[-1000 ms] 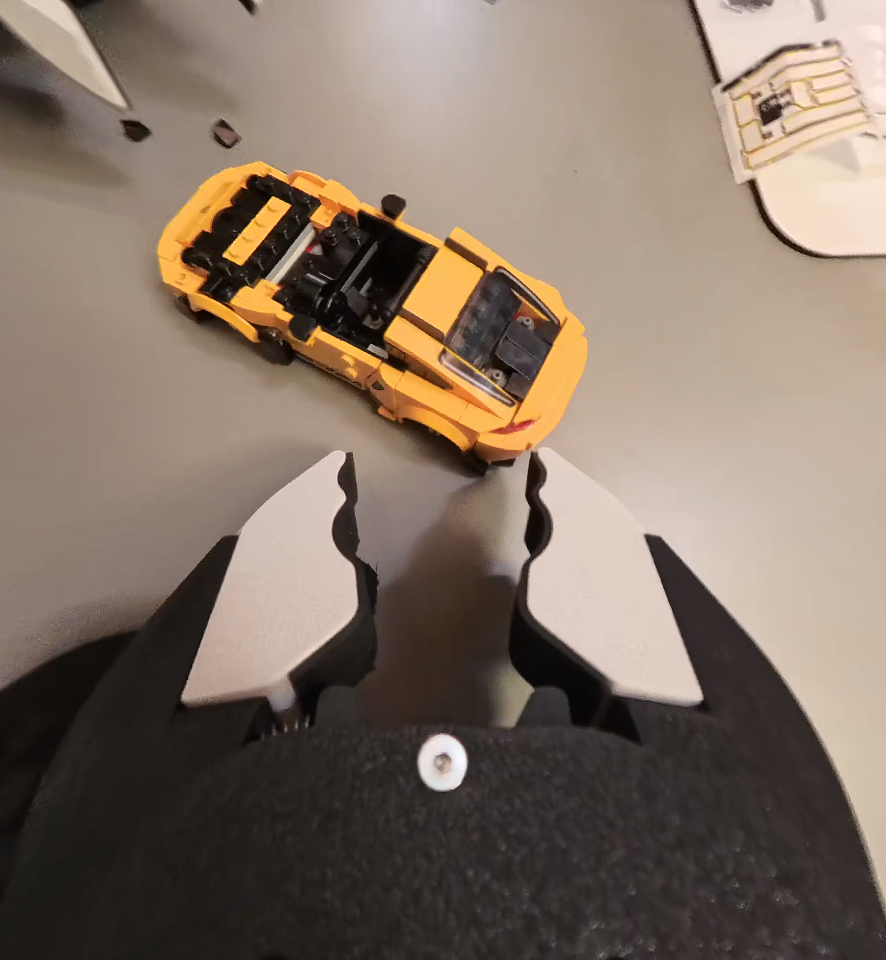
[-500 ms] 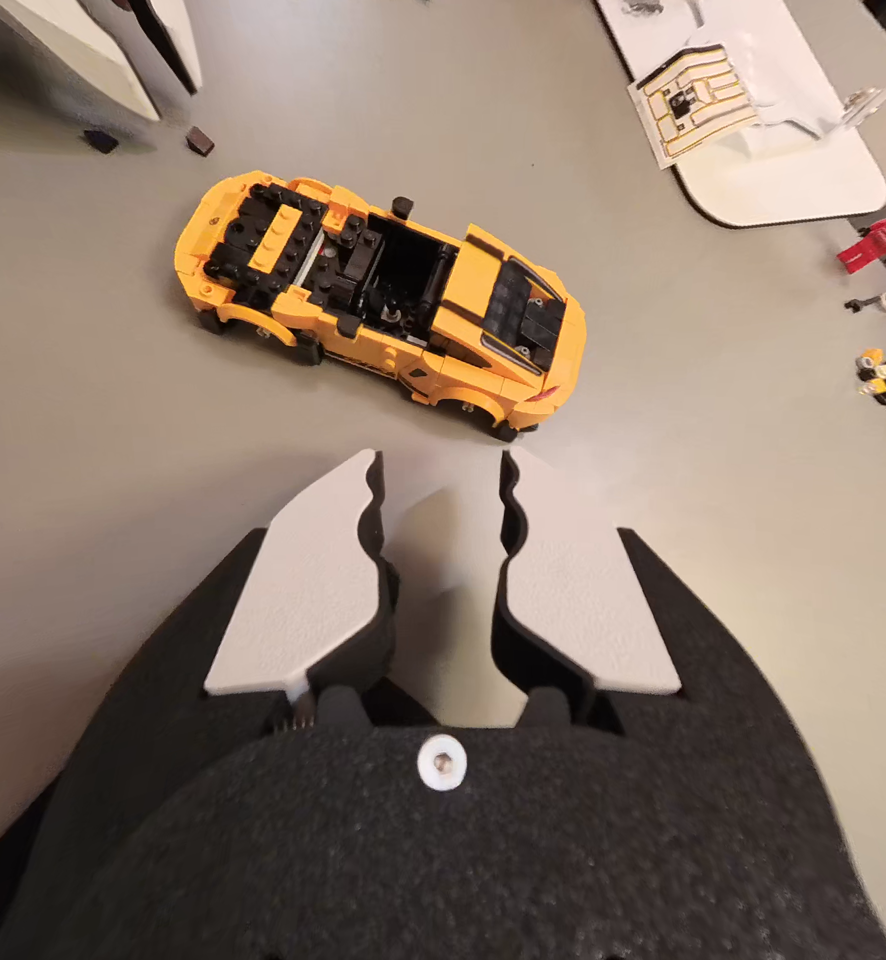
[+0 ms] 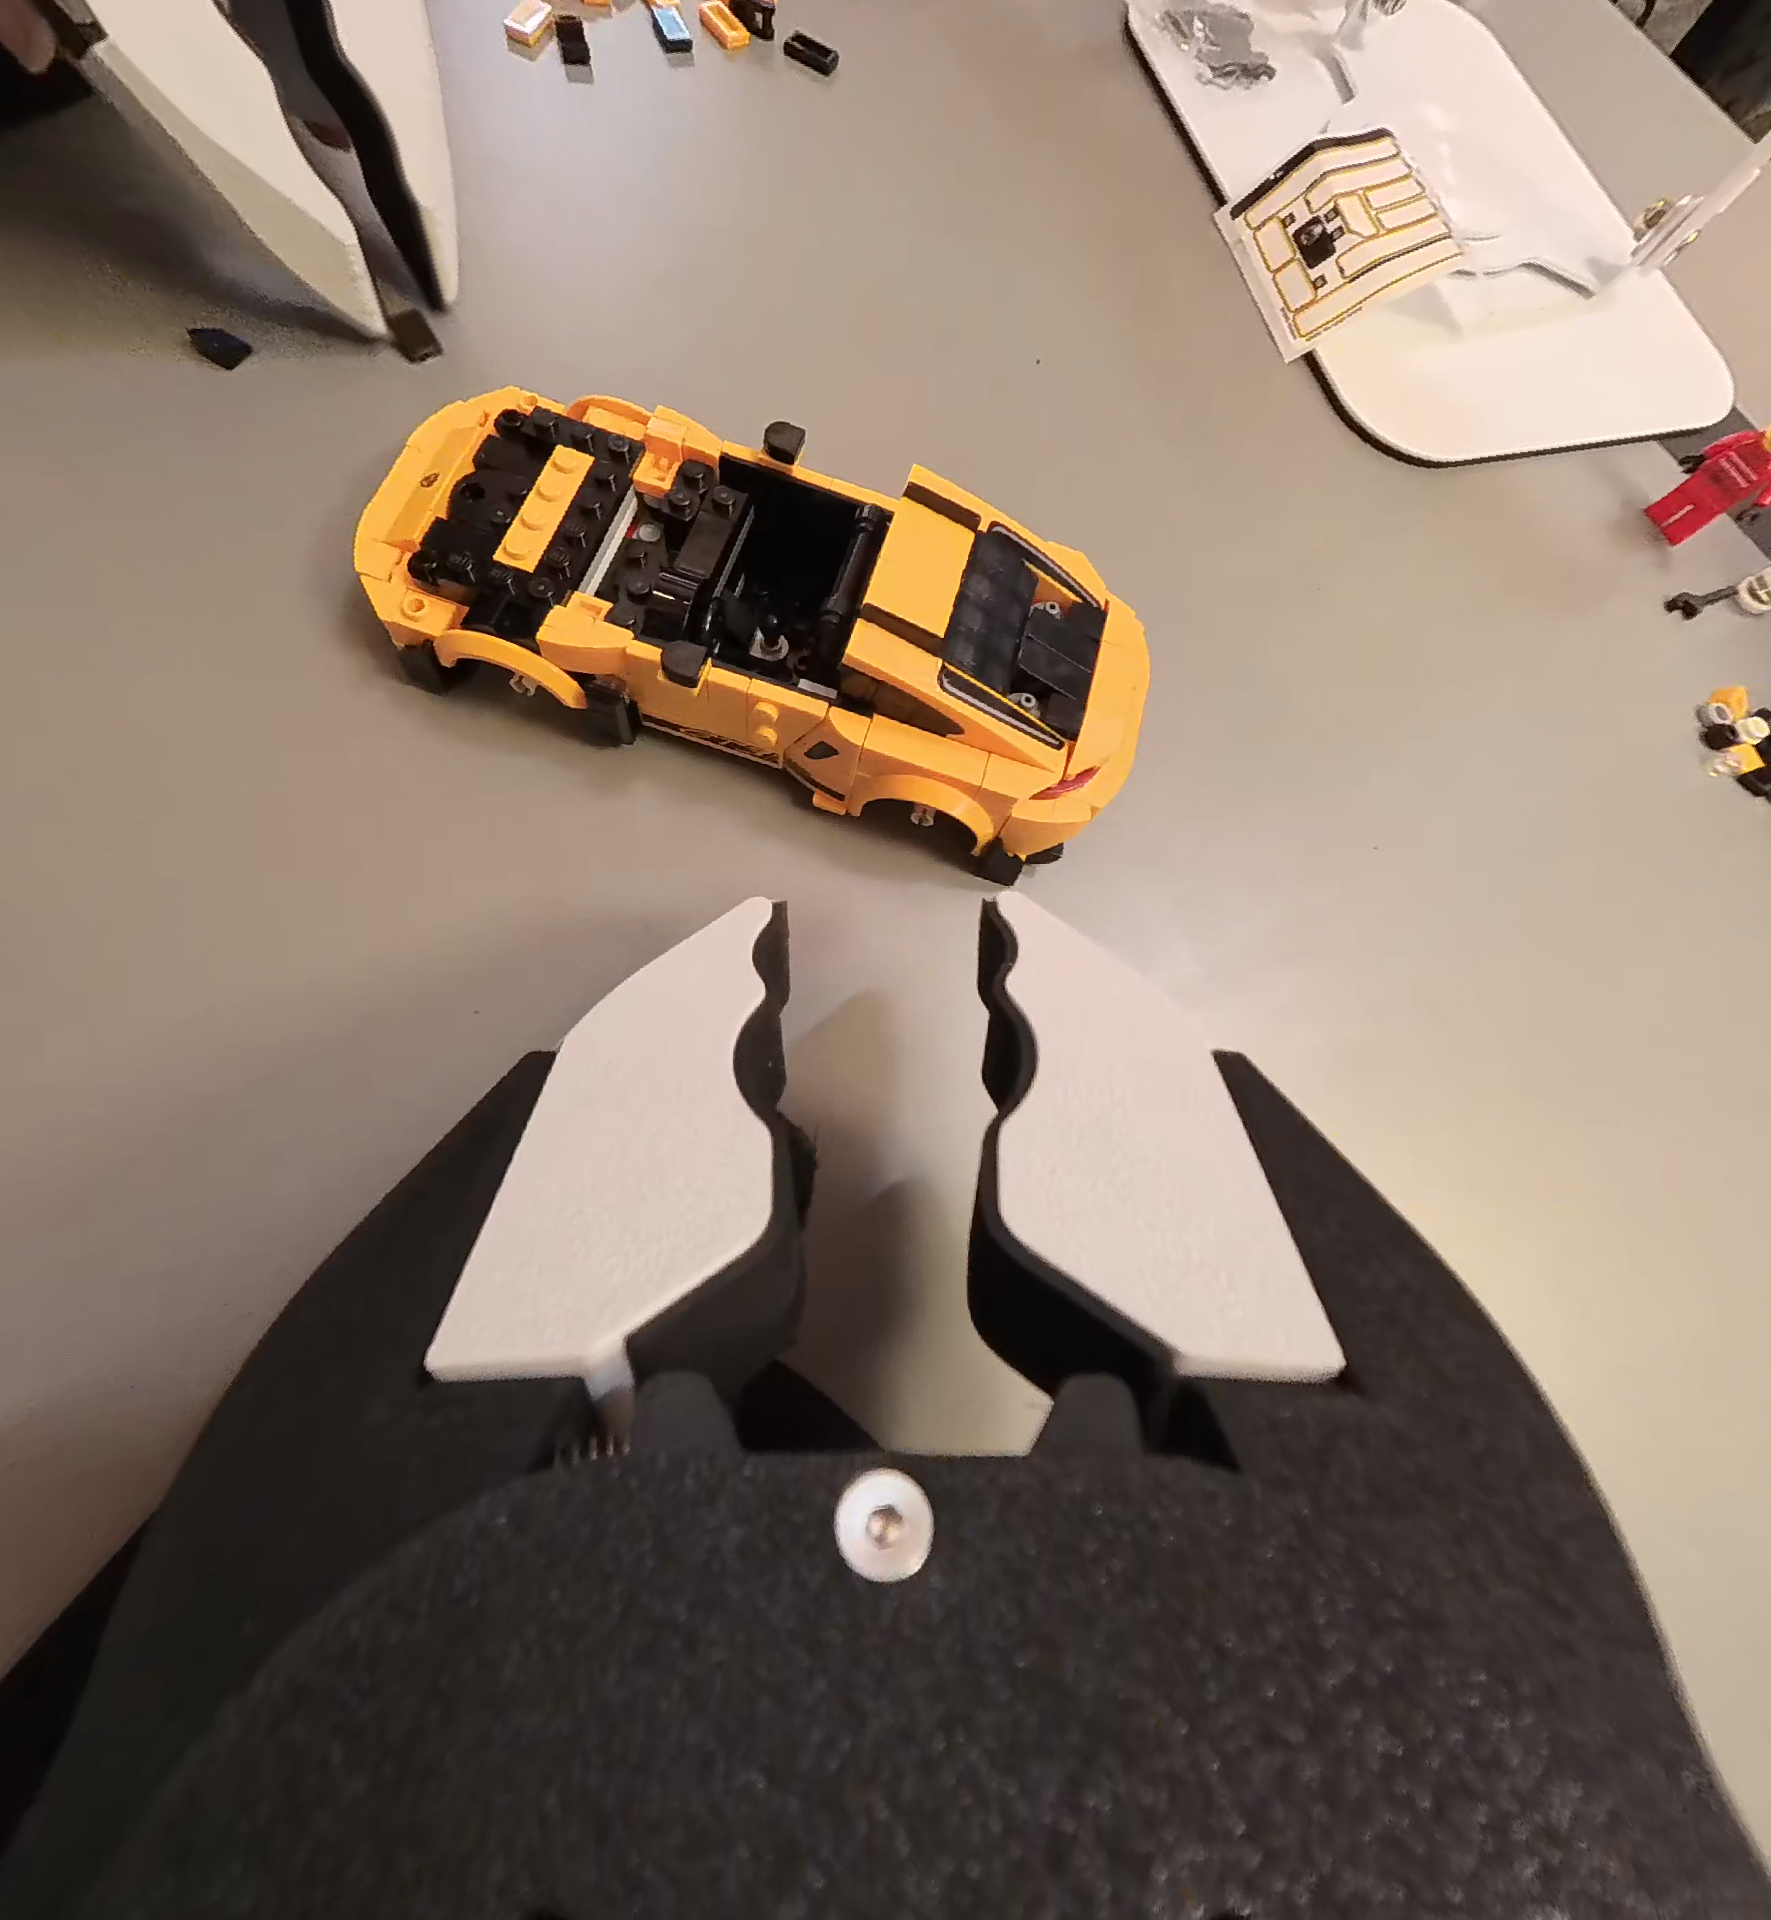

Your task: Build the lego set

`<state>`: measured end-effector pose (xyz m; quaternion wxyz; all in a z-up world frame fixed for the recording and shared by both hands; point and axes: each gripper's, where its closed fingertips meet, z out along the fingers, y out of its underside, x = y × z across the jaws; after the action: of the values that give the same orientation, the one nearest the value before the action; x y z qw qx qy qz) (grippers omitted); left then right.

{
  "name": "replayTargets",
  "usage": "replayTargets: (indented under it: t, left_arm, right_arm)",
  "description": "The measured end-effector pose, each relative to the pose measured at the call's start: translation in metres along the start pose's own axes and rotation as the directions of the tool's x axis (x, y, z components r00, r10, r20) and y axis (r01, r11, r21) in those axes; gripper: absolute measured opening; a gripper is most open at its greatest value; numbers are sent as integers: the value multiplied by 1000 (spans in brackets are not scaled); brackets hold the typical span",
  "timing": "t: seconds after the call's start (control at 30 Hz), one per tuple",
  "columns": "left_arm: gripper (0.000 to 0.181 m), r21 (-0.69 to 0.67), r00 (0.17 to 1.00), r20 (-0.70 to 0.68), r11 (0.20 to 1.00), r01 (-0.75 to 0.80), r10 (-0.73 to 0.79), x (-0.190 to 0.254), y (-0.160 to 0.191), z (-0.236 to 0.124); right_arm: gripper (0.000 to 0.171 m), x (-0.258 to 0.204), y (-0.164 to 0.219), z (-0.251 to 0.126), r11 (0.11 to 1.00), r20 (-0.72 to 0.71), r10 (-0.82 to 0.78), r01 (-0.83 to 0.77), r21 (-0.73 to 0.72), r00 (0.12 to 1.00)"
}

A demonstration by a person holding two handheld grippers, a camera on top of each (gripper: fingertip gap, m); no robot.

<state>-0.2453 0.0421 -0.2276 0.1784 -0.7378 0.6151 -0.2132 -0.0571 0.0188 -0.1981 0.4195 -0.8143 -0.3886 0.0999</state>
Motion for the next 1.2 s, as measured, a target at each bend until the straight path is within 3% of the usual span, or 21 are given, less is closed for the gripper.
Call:
replayTargets:
  t: [0.23, 0.37, 0.47, 0.73, 1.2]
  left_arm:
    - [8, -10, 994, 110, 1000, -28, 28, -24, 0, -2]
    - [6, -28, 995, 95, 1000, -1, 4, -21, 2, -4]
    - [0, -34, 997, 3, 996, 81, -81, 2, 3, -9]
    - [9, 27, 972, 42, 972, 232, -233, 8, -3, 2]
    - [10, 45, 972, 118, 979, 197, -201, -4, -16, 10]
  right_arm:
    - [34, -1, 0, 0, 1000, 12, 2, -2, 2, 1000]
    - [33, -2, 1, 0, 1000, 14, -1, 1, 3, 1000]
    - [33, -2, 0, 0, 1000, 15, -6, 6, 9, 1000]
    - [33, -4, -2, -2, 999, 33, -6, 5, 32, 999]
    - [32, -5, -5, -6, 998, 56, 8, -12, 70, 998]
